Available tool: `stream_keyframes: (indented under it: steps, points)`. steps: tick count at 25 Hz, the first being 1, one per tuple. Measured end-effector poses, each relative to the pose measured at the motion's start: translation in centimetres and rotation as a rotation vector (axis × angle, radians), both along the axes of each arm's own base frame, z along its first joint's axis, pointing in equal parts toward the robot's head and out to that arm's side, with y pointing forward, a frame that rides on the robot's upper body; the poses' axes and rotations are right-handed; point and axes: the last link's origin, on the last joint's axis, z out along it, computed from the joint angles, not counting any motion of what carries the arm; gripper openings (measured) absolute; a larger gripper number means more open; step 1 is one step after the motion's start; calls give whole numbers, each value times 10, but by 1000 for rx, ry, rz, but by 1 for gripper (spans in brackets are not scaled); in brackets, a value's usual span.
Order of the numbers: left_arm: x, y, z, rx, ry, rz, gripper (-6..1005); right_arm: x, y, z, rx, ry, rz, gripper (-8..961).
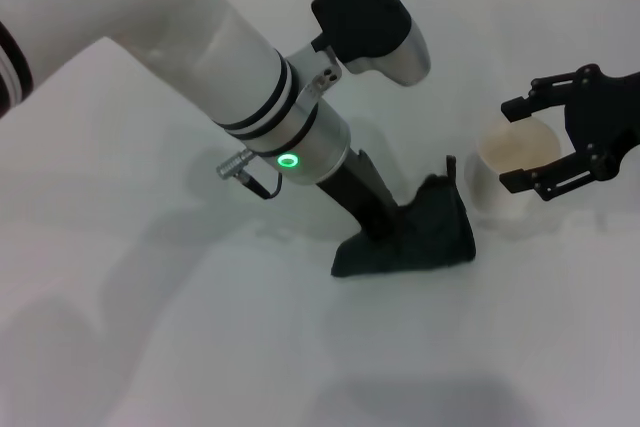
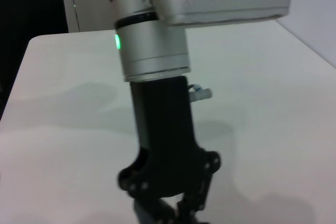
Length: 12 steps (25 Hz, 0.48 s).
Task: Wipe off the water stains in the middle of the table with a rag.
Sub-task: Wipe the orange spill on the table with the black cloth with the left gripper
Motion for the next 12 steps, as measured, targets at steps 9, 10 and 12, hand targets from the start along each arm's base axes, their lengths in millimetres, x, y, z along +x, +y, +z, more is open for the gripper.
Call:
stream_keyframes:
  steps: [9, 10, 12]
  points:
    - [-6, 7, 3, 48, 6, 26, 76, 1, -2, -1, -5, 3, -4, 875]
    - [-8, 12, 5, 80, 11, 34, 76, 2, -2, -1, -6, 3, -5, 875]
    - [-13, 20, 8, 135, 20, 47, 75, 2, -2, -1, -6, 3, -6, 875]
